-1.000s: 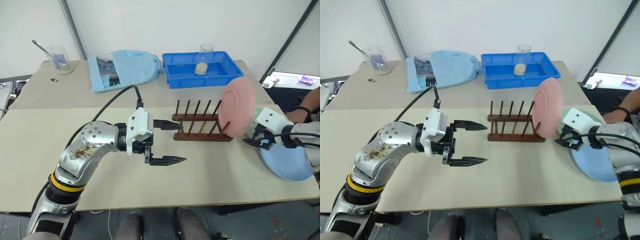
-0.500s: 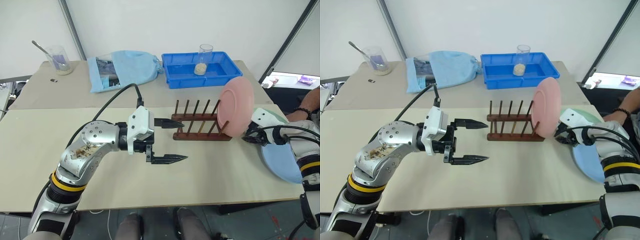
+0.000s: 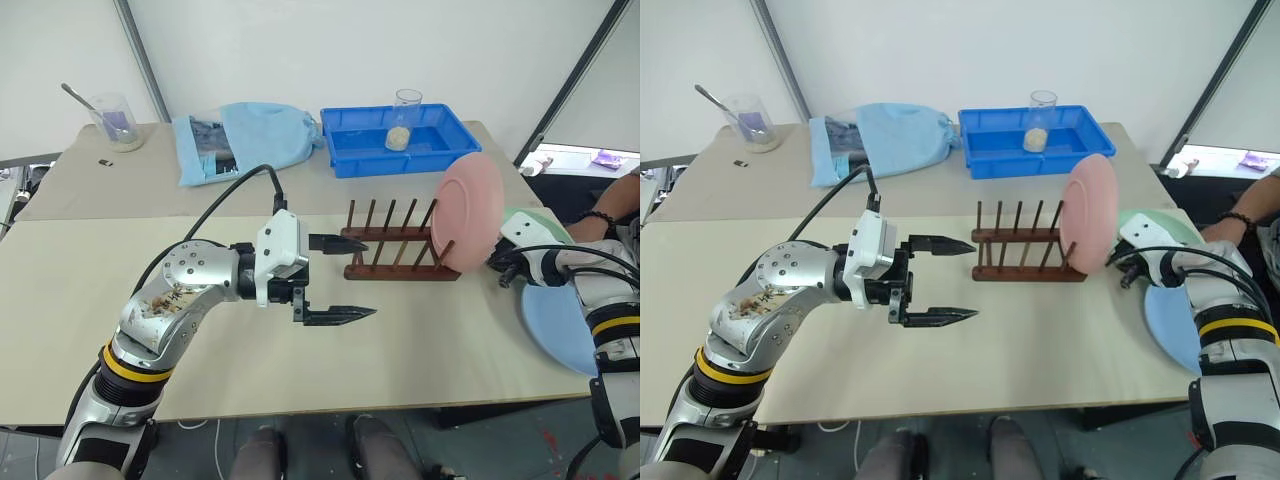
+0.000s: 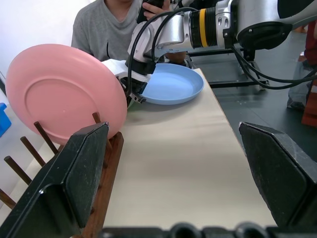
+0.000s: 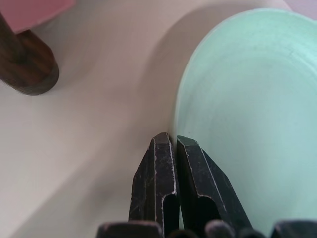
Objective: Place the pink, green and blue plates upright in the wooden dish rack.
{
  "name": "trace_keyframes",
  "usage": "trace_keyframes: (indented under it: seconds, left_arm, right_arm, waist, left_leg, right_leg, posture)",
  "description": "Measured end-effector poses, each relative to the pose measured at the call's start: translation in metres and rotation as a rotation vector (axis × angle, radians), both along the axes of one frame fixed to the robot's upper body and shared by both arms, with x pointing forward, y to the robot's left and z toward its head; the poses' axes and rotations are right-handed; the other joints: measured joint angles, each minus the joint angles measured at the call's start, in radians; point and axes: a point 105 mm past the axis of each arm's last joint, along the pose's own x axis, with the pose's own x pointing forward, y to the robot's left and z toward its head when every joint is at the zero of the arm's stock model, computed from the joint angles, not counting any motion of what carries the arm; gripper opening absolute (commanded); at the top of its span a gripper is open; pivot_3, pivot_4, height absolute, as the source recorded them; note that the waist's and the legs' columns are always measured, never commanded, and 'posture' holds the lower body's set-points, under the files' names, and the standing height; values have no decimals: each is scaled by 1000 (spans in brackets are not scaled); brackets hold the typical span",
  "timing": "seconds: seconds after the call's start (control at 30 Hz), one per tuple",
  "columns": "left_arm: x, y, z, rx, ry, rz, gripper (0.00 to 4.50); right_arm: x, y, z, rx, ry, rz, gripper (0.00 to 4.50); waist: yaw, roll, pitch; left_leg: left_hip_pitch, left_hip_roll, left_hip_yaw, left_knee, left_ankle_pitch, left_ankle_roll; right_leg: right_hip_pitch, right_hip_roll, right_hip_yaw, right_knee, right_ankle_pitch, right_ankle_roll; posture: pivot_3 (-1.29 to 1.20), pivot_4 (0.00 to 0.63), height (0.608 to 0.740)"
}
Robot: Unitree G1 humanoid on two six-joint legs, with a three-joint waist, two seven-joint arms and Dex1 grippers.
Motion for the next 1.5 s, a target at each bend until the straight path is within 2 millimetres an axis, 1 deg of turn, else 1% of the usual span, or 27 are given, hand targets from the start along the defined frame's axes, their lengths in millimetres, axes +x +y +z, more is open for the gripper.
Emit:
trace_keyframes:
  seconds: [0.1,0.33,0.57,0.67,0.73,0.8,0.87,0.9,0.97,1.0,1.03,1.13,1.2,1.27,1.3,1.4,1.5]
  left_arm:
    - [0,0,0,-1,0,2,4500]
    - [1,-1,2,-5,-5,3,4500]
    - [1,-1,2,-8,-7,4,4500]
    - [1,-1,3,-10,-6,4,4500]
    - [2,-1,3,-11,-2,10,4500]
    - [3,0,2,-7,-1,23,4500]
    - [6,5,2,-4,-1,50,4500]
    - [7,8,2,-5,-3,67,4500]
    - [10,14,4,-7,-8,96,4500]
    - [11,17,4,-11,-10,111,4500]
    - [12,21,3,-10,-5,130,4500]
    - [14,34,0,7,8,172,4500]
    - [14,41,-2,18,24,185,4500]
    - [11,48,-2,23,33,189,4500]
    - [10,49,-3,29,34,188,4500]
    - [8,53,-4,42,37,192,4500]
    - [8,53,-4,43,38,188,4500]
  right_arm:
    - [5,2,11,63,-66,-38,70]
    - [16,5,60,123,-279,-75,70]
    - [20,9,86,128,-380,-75,70]
    - [20,16,115,146,-479,-43,70]
    - [17,22,141,130,-555,-1,70]
    - [10,27,171,111,-634,54,70]
    - [-1,34,201,110,-714,121,70]
    - [-7,39,212,117,-741,155,70]
    - [-19,53,228,182,-774,240,70]
    - [-26,64,234,245,-774,293,70]
    - [-35,80,239,351,-756,364,70]
    - [-62,120,246,598,-671,531,70]
    - [-77,138,248,728,-625,599,70]
    - [-91,151,245,908,-557,633,70]
    - [-92,153,243,945,-543,634,70]
    - [-96,161,223,1149,-421,584,70]
    - [-97,162,204,1233,-320,521,70]
  waist:
    - [-2,0,0]
    - [1,1,0]
    - [4,1,1]
    - [4,4,2]
    - [5,4,3]
    - [7,4,3]
    - [7,4,3]
    - [7,4,3]
    - [7,4,3]
    - [6,4,3]
    - [5,4,3]
    - [7,5,3]
    - [8,4,3]
    - [11,4,3]
    - [12,4,3]
    - [17,4,3]
    - [18,4,3]
  left_leg:
    - [0,0,0,0,0,0]
    - [-1,0,0,-1,0,0]
    - [-1,0,0,-1,0,0]
    - [-2,0,0,-1,0,0]
    - [-2,0,0,-2,0,0]
    - [-2,0,0,-2,0,0]
    - [-2,0,-1,-3,0,1]
    - [-2,1,-1,-3,-1,1]
    - [-2,1,0,-3,-1,1]
    - [-2,1,-1,-3,-1,1]
    - [-2,2,-1,-3,-1,1]
    - [-2,2,-2,-3,-1,1]
    - [-2,2,-3,-3,-1,1]
    - [-3,2,-3,-3,-1,1]
    - [-3,2,-3,-3,-1,1]
    - [-6,2,-3,-2,-1,1]
    - [-7,1,-3,-2,-1,1]
  right_leg:
    - [0,0,0,0,0,0]
    - [-1,0,0,-1,0,1]
    - [-1,0,0,-1,0,0]
    - [-1,0,0,-1,0,0]
    - [-2,0,0,-1,0,0]
    - [-3,0,-1,-1,0,1]
    - [-3,0,-1,-1,0,1]
    - [-3,0,-1,-2,0,1]
    - [-3,0,-1,-2,0,2]
    - [-2,0,-1,-2,0,2]
    - [-3,0,-1,-1,0,2]
    - [-3,1,-2,0,0,1]
    - [-2,1,-4,0,-1,0]
    - [-2,0,-3,-1,-2,-1]
    - [-2,0,-4,-1,-2,-1]
    - [-3,-2,-3,-2,-2,-1]
    - [-3,-2,-3,-3,-2,-1]
  posture:
    - [0,150,740]
    - [0,150,740]
    - [0,150,740]
    - [0,150,740]
    - [0,150,740]
    - [0,150,740]
    - [0,150,740]
    - [0,150,740]
    - [0,150,740]
    - [0,150,740]
    - [0,150,740]
    - [0,150,740]
    - [0,150,740]
    - [0,150,740]
    - [0,150,740]
    - [0,150,740]
    - [0,150,740]
